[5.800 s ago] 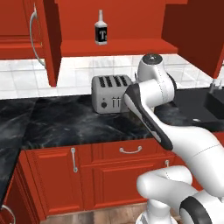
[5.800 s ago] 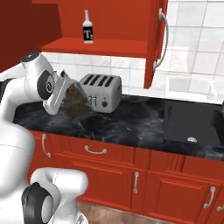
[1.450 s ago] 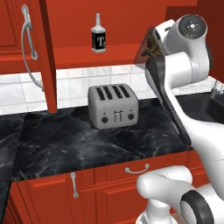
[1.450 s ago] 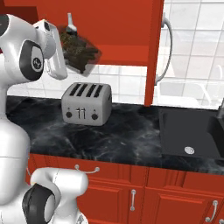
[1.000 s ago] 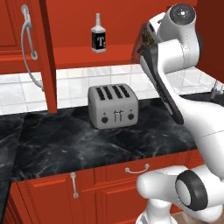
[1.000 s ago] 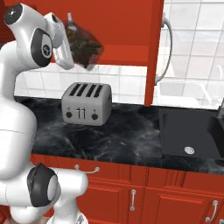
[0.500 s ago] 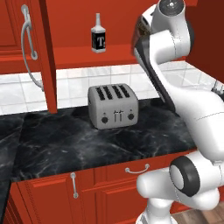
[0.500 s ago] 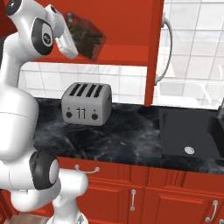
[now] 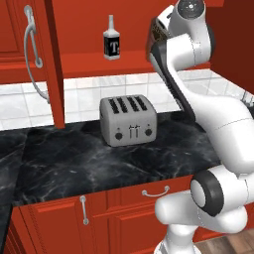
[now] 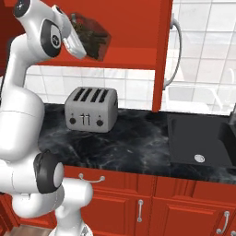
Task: Pick the candle and jar from the dining table and place them in the open cabinet. Close the cabinet after placing the objects.
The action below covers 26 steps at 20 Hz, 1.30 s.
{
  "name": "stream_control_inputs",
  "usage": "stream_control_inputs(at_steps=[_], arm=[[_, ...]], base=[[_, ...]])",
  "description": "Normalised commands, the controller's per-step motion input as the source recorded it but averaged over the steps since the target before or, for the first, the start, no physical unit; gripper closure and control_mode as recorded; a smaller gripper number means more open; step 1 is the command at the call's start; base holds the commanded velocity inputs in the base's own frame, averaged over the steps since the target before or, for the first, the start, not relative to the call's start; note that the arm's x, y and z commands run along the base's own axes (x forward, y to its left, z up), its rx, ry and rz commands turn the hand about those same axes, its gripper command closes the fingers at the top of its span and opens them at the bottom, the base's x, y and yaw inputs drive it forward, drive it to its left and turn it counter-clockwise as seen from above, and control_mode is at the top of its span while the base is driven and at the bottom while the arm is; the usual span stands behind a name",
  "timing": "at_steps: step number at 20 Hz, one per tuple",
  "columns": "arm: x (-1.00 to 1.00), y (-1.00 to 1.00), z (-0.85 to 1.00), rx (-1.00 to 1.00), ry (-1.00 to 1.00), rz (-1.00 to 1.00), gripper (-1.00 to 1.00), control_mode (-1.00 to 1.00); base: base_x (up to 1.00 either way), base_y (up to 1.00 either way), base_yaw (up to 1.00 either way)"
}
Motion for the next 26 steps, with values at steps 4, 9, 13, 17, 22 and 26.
stream_control_inputs(at_steps=[4, 9, 13, 17, 22, 26], arm=[[0.05, -0.1, 0.0, -0.01, -0.02, 0.05, 1.0, -1.0], [0.0, -0.11, 0.0, 0.0, 0.0, 0.02, 1.0, -1.0], [0.0, -0.08, 0.0, 0.0, 0.05, 0.0, 1.0, -1.0], [0.01, -0.08, 0.0, 0.0, 0.09, 0.0, 1.0, -1.0], [0.19, -0.08, 0.0, 0.0, 0.11, 0.01, 1.0, -1.0], [0.25, -0.06, 0.0, 0.0, 0.01, 0.02, 1.0, -1.0]], base=[[0.0, 0.0, 0.0], [0.0, 0.0, 0.0], [0.0, 0.0, 0.0], [0.0, 0.0, 0.0], [0.0, 0.0, 0.0], [0.0, 0.0, 0.0]])
